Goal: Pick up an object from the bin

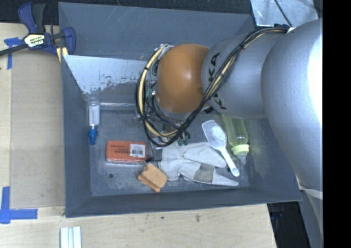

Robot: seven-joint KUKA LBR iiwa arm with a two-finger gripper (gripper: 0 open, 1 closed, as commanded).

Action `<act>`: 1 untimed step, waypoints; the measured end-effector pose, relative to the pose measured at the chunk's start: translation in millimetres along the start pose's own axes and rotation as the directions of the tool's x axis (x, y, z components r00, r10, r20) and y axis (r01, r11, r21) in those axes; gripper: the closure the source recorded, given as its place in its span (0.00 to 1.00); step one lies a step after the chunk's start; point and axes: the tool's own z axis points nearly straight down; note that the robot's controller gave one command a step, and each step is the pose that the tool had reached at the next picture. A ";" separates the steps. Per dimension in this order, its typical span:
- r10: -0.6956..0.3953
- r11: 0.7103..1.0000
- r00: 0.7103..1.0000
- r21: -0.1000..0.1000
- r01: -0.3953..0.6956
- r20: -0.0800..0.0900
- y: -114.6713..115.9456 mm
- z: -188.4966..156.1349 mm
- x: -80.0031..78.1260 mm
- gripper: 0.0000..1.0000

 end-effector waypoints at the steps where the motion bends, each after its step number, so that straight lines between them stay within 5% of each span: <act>1: 0.195 0.981 0.981 -0.004 -0.195 0.004 21.8 3.2 13.5 0.00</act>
Offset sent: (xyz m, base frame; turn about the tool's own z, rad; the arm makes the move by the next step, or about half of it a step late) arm -0.0331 0.0455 -0.0161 0.2551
